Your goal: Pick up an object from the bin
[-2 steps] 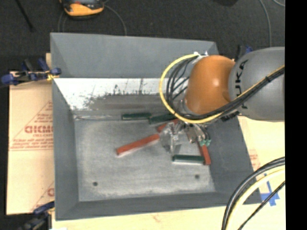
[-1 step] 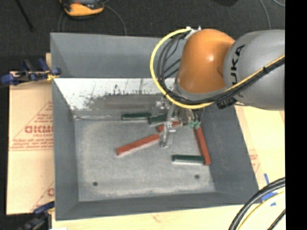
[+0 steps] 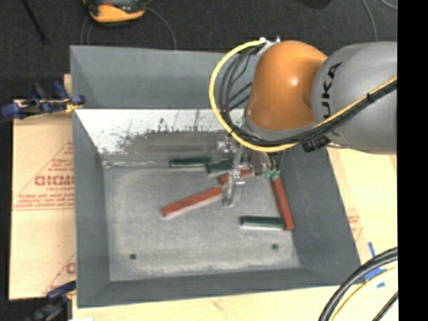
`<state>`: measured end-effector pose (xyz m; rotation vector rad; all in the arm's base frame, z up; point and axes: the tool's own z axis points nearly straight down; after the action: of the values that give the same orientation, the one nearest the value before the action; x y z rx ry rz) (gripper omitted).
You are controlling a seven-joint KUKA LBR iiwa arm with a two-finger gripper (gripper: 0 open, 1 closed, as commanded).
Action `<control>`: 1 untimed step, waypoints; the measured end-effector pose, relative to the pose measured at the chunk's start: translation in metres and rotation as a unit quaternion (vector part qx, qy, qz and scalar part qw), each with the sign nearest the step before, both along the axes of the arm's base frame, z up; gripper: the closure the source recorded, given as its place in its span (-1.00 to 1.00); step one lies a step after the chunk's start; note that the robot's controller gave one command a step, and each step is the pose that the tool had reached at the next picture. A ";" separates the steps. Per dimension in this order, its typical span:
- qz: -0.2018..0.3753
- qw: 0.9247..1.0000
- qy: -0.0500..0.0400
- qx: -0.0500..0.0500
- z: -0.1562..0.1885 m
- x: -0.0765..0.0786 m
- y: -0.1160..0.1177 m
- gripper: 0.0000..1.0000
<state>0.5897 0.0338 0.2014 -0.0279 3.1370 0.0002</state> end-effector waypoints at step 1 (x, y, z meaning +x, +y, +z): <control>0.028 1.000 -0.004 -0.001 -0.042 0.023 0.002 -1.00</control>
Offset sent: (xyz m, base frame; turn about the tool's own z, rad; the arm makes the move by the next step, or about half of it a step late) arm 0.0155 0.0296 -0.1314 -0.1318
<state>0.6124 0.0359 0.1594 -0.1158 3.1268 -0.0017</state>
